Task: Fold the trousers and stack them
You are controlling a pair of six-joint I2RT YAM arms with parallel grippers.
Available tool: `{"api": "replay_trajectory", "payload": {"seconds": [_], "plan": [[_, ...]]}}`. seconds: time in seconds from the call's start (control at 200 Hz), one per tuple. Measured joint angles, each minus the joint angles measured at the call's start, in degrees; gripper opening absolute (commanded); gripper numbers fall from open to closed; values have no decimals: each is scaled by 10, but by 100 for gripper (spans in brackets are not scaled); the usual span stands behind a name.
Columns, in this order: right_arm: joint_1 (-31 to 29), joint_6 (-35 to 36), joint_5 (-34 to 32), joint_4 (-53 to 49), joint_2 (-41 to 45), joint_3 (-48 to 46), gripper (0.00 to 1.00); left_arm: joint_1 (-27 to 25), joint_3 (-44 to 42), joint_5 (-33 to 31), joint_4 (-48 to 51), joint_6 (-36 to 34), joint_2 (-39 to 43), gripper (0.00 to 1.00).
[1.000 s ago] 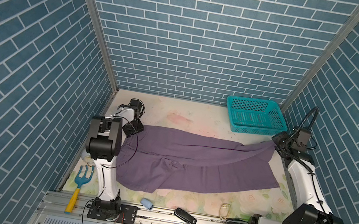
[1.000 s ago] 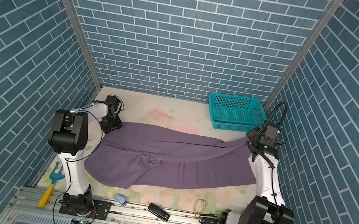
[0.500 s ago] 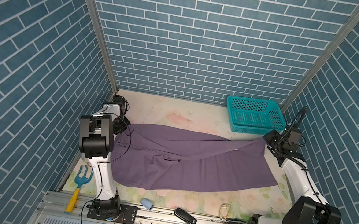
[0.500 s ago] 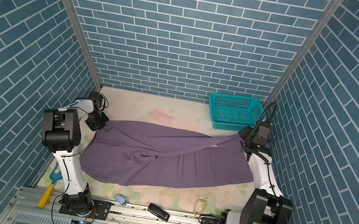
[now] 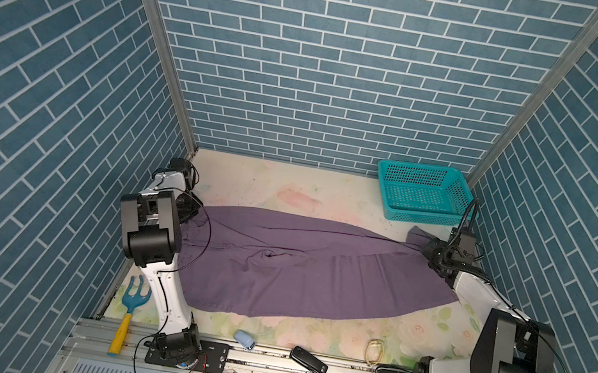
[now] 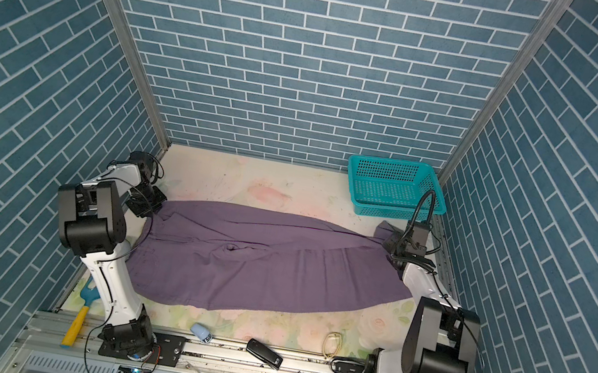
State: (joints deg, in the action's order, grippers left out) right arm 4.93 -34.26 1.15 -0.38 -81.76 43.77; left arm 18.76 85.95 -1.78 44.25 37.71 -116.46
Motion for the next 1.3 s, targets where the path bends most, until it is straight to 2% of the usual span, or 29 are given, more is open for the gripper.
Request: {"api": "replay_trajectory", "payload": {"seconds": [0.11,0.185,0.255,0.37,0.475,0.555,0.645,0.735,0.925,1.095,1.3], "plan": [[6,-5,0,-9,-1,21,0,-12,-31,26,-27,-3,39,55],[5,-5,4,-19,-5,57,0,-49,-63,22,-36,1,107,65],[2,-6,7,-24,-8,94,0,-120,-78,13,-53,-3,187,66],[-7,-10,16,-47,-8,155,0,-292,-84,11,-110,-21,304,60],[-8,-11,33,-100,-22,227,0,-444,-119,-4,-165,-29,365,58],[-7,-10,53,-157,-50,304,0,-539,-151,-16,-196,-31,373,58],[-8,-4,78,-220,-85,387,0,-624,-156,-14,-226,-33,326,57],[-8,0,95,-273,-104,441,0,-678,-137,-2,-250,-38,249,59],[-7,0,126,-355,-109,480,0,-775,-21,13,-255,-64,70,62],[-7,-4,140,-391,-109,487,0,-828,131,28,-229,-96,-59,65],[-7,-4,136,-422,-107,491,0,-849,302,50,-151,-126,-186,65]]}}
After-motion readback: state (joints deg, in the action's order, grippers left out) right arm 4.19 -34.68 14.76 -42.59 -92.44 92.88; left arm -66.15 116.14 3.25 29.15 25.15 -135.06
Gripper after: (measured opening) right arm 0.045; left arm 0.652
